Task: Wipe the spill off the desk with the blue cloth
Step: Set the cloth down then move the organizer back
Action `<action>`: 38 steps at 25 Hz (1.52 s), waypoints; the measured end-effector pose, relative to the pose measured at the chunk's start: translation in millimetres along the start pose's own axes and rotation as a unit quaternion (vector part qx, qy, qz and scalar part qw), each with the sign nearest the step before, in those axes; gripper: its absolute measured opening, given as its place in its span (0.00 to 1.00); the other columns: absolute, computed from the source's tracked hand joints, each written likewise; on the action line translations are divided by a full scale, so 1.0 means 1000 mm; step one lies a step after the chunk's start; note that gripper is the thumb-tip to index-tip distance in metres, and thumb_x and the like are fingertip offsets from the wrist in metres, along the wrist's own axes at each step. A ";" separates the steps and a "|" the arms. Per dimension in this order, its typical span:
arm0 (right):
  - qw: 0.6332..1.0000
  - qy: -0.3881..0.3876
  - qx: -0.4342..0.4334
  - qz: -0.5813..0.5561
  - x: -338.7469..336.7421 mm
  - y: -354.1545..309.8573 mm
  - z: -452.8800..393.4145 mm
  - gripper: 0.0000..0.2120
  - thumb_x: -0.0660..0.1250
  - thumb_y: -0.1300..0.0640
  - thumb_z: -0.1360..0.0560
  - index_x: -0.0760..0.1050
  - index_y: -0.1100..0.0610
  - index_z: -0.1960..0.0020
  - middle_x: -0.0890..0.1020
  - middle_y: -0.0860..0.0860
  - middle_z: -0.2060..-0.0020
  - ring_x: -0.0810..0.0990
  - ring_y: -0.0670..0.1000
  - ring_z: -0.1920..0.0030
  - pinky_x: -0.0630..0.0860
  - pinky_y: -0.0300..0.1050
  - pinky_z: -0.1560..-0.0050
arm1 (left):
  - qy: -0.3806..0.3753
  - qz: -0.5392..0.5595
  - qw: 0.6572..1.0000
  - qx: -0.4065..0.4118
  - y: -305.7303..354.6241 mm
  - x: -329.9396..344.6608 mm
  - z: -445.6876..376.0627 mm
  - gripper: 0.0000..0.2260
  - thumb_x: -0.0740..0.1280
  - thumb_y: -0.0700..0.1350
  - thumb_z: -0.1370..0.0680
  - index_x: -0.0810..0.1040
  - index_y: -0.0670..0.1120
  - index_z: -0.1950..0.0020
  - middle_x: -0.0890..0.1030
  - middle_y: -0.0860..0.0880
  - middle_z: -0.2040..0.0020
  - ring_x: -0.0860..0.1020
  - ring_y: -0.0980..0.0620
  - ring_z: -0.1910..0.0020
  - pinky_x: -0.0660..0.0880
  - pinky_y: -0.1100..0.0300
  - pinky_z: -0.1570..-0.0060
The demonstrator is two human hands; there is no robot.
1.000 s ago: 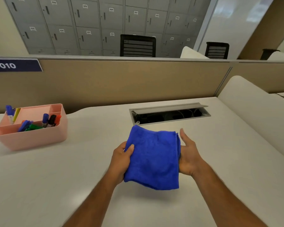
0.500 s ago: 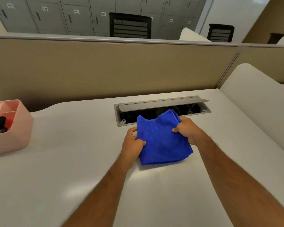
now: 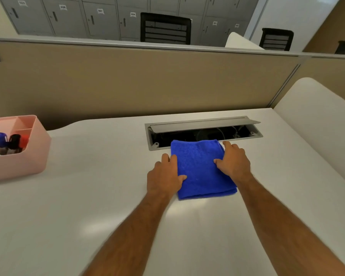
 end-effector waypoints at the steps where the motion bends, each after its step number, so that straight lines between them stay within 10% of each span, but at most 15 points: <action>1: 1.000 0.010 -0.001 0.010 -0.004 -0.002 0.004 0.34 0.72 0.45 0.24 0.63 0.54 0.24 0.74 0.56 0.31 0.73 0.60 0.33 0.76 0.57 0.38 | 0.000 -0.009 1.000 0.013 0.000 -0.003 0.002 0.32 0.65 0.65 0.25 0.61 0.50 0.27 0.70 0.47 0.32 0.74 0.47 0.39 0.76 0.53 0.49; 16: 0.927 0.058 -0.233 -0.289 -0.003 -0.297 0.120 0.22 0.71 0.48 0.24 0.75 0.55 0.33 0.81 0.51 0.37 0.79 0.53 0.38 0.78 0.52 0.39 | 0.310 0.105 0.944 -0.030 -0.191 -0.196 0.094 0.29 0.65 0.65 0.25 0.76 0.46 0.33 0.79 0.46 0.34 0.75 0.46 0.35 0.72 0.48 0.36; 22: 0.877 -0.037 -0.247 -0.410 0.027 -0.415 0.175 0.26 0.70 0.41 0.24 0.74 0.53 0.31 0.79 0.49 0.33 0.78 0.51 0.36 0.77 0.50 0.37 | 0.423 0.117 0.891 -0.118 -0.320 -0.263 0.144 0.30 0.66 0.65 0.26 0.74 0.44 0.35 0.79 0.44 0.38 0.74 0.43 0.38 0.70 0.48 0.40; 33: 0.797 -0.295 -0.138 -0.509 0.118 -0.499 0.213 0.53 0.50 0.18 0.35 0.54 0.47 0.19 0.67 0.51 0.23 0.66 0.54 0.24 0.64 0.59 0.24 | 0.333 0.439 0.797 -0.248 -0.468 -0.224 0.159 0.49 0.54 0.78 0.33 0.55 0.49 0.20 0.62 0.47 0.21 0.63 0.47 0.24 0.62 0.55 0.33; 38: 0.765 -0.288 -0.161 -0.553 0.122 -0.510 0.216 0.44 0.52 0.21 0.34 0.65 0.43 0.26 0.80 0.48 0.38 0.80 0.44 0.41 0.78 0.36 0.48 | 0.315 0.537 0.747 -0.235 -0.466 -0.211 0.144 0.29 0.50 0.75 0.30 0.74 0.64 0.37 0.79 0.53 0.40 0.79 0.62 0.48 0.73 0.68 0.55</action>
Point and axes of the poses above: each hand's wrist, its own z-axis away from the middle knuckle, its own x-axis out of the palm, y = z × x, the point moved 10 cm from there along -z, towards the middle knuckle
